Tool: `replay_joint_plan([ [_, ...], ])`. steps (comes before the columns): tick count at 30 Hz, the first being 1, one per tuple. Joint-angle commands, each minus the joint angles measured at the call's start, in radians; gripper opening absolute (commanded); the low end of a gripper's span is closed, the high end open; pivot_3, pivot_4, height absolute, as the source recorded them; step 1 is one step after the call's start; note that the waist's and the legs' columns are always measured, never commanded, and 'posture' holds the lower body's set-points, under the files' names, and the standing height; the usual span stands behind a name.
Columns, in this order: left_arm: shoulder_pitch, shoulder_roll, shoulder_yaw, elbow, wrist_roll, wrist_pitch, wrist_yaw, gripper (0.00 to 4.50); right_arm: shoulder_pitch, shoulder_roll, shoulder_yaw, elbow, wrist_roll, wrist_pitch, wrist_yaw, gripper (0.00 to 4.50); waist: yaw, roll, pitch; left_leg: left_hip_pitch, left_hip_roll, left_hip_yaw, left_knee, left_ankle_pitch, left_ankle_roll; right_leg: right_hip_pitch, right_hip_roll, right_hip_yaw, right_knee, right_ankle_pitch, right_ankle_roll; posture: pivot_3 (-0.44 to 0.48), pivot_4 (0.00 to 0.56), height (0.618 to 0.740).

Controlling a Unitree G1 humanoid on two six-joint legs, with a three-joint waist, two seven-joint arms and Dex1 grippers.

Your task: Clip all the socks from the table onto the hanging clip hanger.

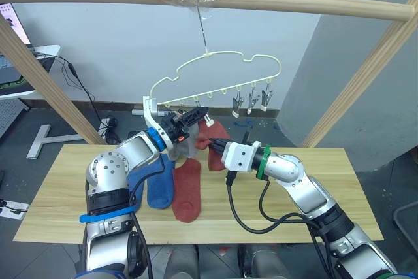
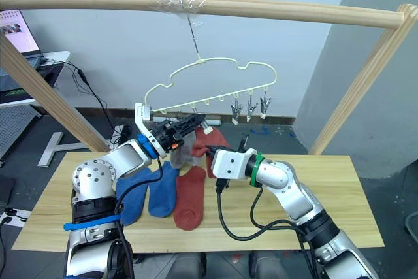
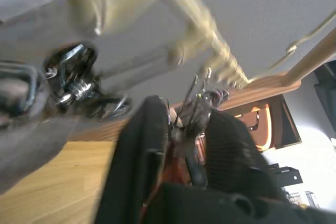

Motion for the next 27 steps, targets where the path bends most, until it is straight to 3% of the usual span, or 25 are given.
replay_joint_plan([
  [1,-0.001,0.018,-0.002,-0.036,-0.008,-0.012,-0.017,2.93,-0.007,0.008,-0.022,-0.030,0.017,0.002,0.004,0.00,0.000,0.000,0.000,0.000,0.000,0.000,0.000,0.000,0.000,0.000,0.000,0.000,0.000,0.000,0.000,0.222,0.116,0.740],
  [3,0.012,0.050,0.006,-0.062,-0.027,0.010,-0.030,3.48,0.008,0.024,-0.028,-0.030,0.037,0.040,0.003,0.00,-0.001,-0.001,0.000,0.000,0.000,0.000,0.000,0.000,0.000,0.000,0.000,0.000,0.000,0.000,0.000,0.228,0.111,0.740],
  [6,0.038,0.123,0.007,-0.109,-0.040,0.051,-0.056,3.48,0.033,0.047,-0.045,-0.027,0.064,0.100,0.000,0.00,-0.003,-0.001,-0.001,0.000,0.000,0.000,-0.001,0.000,0.000,-0.001,0.000,0.000,0.000,0.000,0.000,0.228,0.111,0.740],
  [8,0.053,0.183,0.008,-0.154,-0.032,0.061,-0.066,3.53,0.055,0.056,-0.064,-0.019,0.075,0.141,-0.013,0.54,0.000,-0.001,-0.001,0.000,0.000,0.000,-0.001,0.000,0.000,-0.001,0.000,0.000,0.000,0.000,-0.001,0.244,0.105,0.740],
  [11,0.112,0.315,-0.084,-0.282,0.131,-0.008,-0.069,3.53,0.084,0.058,-0.088,-0.030,0.089,0.187,-0.017,1.44,0.002,-0.002,-0.001,-0.001,0.000,0.000,-0.001,0.000,0.000,-0.001,0.000,0.000,0.000,0.000,-0.001,0.254,0.105,0.740],
  [14,0.157,0.342,-0.077,-0.323,0.100,-0.027,-0.137,3.53,0.110,0.079,-0.124,-0.074,0.132,0.264,-0.024,2.53,0.007,-0.002,-0.001,-0.001,0.000,0.002,-0.001,0.000,-0.001,-0.001,-0.002,0.000,0.000,0.000,-0.001,0.273,0.102,0.740],
  [17,0.233,0.394,-0.113,-0.352,0.128,-0.093,-0.289,3.53,0.180,0.128,-0.190,-0.181,0.170,0.413,-0.092,3.63,0.017,-0.002,-0.002,-0.001,-0.001,0.002,0.000,0.001,-0.001,-0.001,-0.002,-0.001,0.000,-0.001,0.000,0.280,0.107,0.740],
  [18,0.278,0.406,-0.144,-0.369,0.210,-0.231,-0.370,3.53,0.205,0.181,-0.229,-0.252,0.196,0.509,-0.145,3.94,0.021,-0.002,-0.002,0.000,0.000,0.002,-0.001,0.001,-0.001,-0.001,-0.002,-0.001,0.000,-0.002,0.003,0.280,0.107,0.740],
  [20,0.327,0.402,-0.169,-0.377,0.303,-0.397,-0.443,3.53,0.215,0.278,-0.284,-0.365,0.227,0.652,-0.233,3.94,0.023,-0.001,-0.002,0.000,0.000,0.002,-0.002,0.001,-0.002,-0.002,-0.002,-0.001,0.001,-0.004,0.002,0.280,0.118,0.740],
  [22,0.346,0.396,-0.174,-0.374,0.325,-0.451,-0.474,3.53,0.190,0.346,-0.306,-0.423,0.230,0.724,-0.300,3.76,0.025,-0.001,-0.001,-0.001,0.000,0.002,-0.002,0.001,-0.002,-0.003,-0.002,-0.001,0.001,-0.003,0.002,0.274,0.123,0.740],
  [27,0.358,0.393,-0.194,-0.371,0.356,-0.529,-0.538,3.53,0.132,0.406,-0.300,-0.451,0.226,0.810,-0.369,2.10,0.023,-0.001,-0.001,0.000,0.000,0.003,-0.002,0.001,-0.002,-0.002,-0.002,0.000,0.000,-0.004,0.000,0.274,0.123,0.740],
])
